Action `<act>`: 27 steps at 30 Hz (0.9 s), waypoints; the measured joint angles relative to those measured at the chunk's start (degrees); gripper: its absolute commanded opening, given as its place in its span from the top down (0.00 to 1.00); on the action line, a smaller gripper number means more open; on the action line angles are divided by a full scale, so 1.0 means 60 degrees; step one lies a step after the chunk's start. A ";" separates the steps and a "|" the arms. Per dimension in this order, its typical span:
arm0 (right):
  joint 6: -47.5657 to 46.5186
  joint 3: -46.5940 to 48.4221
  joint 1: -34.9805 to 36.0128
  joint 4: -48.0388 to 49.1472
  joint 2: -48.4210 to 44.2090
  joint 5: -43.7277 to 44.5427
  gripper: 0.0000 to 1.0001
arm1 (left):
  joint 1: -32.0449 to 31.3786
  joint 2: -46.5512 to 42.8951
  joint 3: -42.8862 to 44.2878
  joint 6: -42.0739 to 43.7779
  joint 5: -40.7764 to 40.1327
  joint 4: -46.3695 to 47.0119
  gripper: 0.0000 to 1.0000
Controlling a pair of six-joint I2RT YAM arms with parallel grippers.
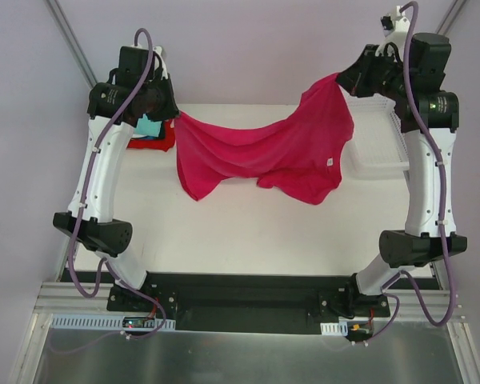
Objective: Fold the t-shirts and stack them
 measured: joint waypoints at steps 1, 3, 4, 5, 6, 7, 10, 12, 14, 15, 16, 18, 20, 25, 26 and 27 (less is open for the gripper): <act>0.0142 -0.0015 0.0004 0.0138 -0.0007 -0.0583 0.99 | 0.0036 0.0120 0.0215 0.0004 -0.0007 -0.0018 1.00; 0.0539 -0.0073 0.0000 0.0539 -0.0029 -0.1891 0.99 | 0.0120 0.0255 0.0390 0.0015 -0.0004 -0.0066 1.00; 0.0765 -0.0186 -0.0007 0.0834 -0.0087 -0.2470 0.99 | 0.0131 0.0284 0.0404 0.0018 -0.0007 -0.0106 1.00; 0.1118 -0.0328 -0.0025 0.1144 -0.0178 -0.3053 0.99 | 0.0189 0.0313 0.0404 0.0018 -0.0007 -0.0178 1.00; 0.1490 -0.0470 -0.0073 0.1464 -0.0273 -0.3621 0.99 | 0.0233 0.0346 0.0404 0.0022 -0.0007 -0.0255 1.00; 0.1847 -0.0630 -0.0142 0.1880 -0.0390 -0.4105 0.99 | 0.0262 0.0372 0.0401 0.0025 -0.0007 -0.0306 1.00; 0.2710 -0.1016 -0.0481 0.2991 -0.0801 -0.5031 0.99 | 0.0470 0.0386 0.0302 0.0025 -0.0011 -0.0379 1.00; 0.2983 -0.1275 -0.0801 0.3472 -0.1169 -0.5322 0.99 | 0.0641 0.0375 0.0219 0.0036 -0.0015 -0.0415 1.00; 0.3042 -0.1504 -0.1158 0.3610 -0.1555 -0.5373 0.99 | 0.0889 0.0342 0.0102 0.0047 -0.0022 -0.0433 1.00; 0.3038 -0.1621 -0.1333 0.3632 -0.1734 -0.5359 0.99 | 0.1013 0.0306 0.0044 0.0051 -0.0025 -0.0437 1.00; 0.3038 -0.1727 -0.1486 0.3646 -0.1883 -0.5348 0.99 | 0.1118 0.0266 -0.0004 0.0051 -0.0033 -0.0441 1.00; 0.3034 -0.1894 -0.1690 0.3646 -0.2065 -0.5264 0.99 | 0.1413 0.0102 -0.0164 0.0051 -0.0036 -0.0470 1.00; 0.3038 -0.1927 -0.1789 0.3646 -0.2076 -0.5173 0.99 | 0.1632 -0.0066 -0.0244 0.0044 -0.0036 -0.0535 1.00; 0.3085 -0.1931 -0.1949 0.3643 -0.1898 -0.4976 0.99 | 0.1982 -0.0353 -0.0007 0.0022 -0.0015 -0.0754 1.00; 0.3122 -0.1931 -0.1978 0.3643 -0.1872 -0.4925 0.99 | 0.1993 -0.0353 0.0120 0.0022 -0.0007 -0.0794 1.00; 0.3155 -0.1931 -0.1989 0.3646 -0.1851 -0.4900 0.99 | 0.1993 -0.0350 0.0266 0.0022 0.0004 -0.0805 1.00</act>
